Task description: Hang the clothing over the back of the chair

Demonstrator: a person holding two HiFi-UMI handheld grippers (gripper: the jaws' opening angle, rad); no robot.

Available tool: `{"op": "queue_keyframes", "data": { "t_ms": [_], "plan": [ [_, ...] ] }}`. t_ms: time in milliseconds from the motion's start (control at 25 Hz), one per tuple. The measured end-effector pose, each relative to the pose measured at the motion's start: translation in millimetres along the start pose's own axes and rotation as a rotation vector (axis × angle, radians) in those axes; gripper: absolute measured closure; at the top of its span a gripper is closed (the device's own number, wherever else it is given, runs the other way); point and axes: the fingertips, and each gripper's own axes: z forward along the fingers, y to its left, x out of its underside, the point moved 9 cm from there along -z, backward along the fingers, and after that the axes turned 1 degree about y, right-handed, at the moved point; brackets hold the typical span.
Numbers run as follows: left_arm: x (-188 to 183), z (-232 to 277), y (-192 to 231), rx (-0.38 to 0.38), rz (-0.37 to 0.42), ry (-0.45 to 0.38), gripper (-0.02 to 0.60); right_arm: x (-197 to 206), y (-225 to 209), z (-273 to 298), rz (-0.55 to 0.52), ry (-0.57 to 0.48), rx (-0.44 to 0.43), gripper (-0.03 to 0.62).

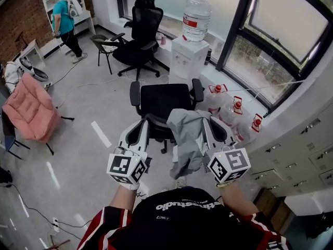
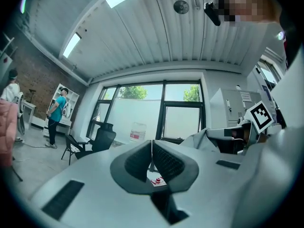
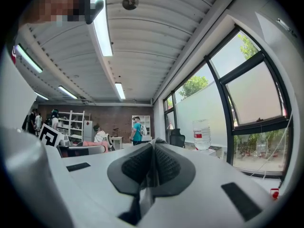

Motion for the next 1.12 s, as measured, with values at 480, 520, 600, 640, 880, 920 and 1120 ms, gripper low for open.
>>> {"op": "queue_keyframes", "data": {
  "t_ms": [480, 520, 600, 640, 880, 920, 1120],
  "plan": [
    [11, 28, 15, -0.044, 0.002, -0.004, 0.555, 5, -21, 49, -0.028, 0.012, -0.089, 0.572],
    [12, 31, 15, -0.047, 0.004, -0.005, 0.555, 5, -24, 53, -0.029, 0.011, -0.096, 0.572],
    [11, 39, 17, -0.053, 0.007, -0.006, 0.555, 4, -31, 64, -0.028, 0.012, -0.114, 0.572],
    [10, 43, 17, -0.056, 0.01, -0.007, 0.555, 3, -34, 70, -0.028, 0.014, -0.124, 0.572],
    [3, 70, 23, -0.068, 0.021, -0.018, 0.555, 0, -55, 112, -0.038, 0.043, -0.187, 0.572],
    [2, 75, 25, -0.071, 0.022, -0.017, 0.555, -1, -57, 120, -0.04, 0.046, -0.195, 0.572],
    [3, 95, 38, -0.089, 0.019, -0.005, 0.555, -2, -69, 159, -0.044, 0.061, -0.236, 0.572]
  ]
}}
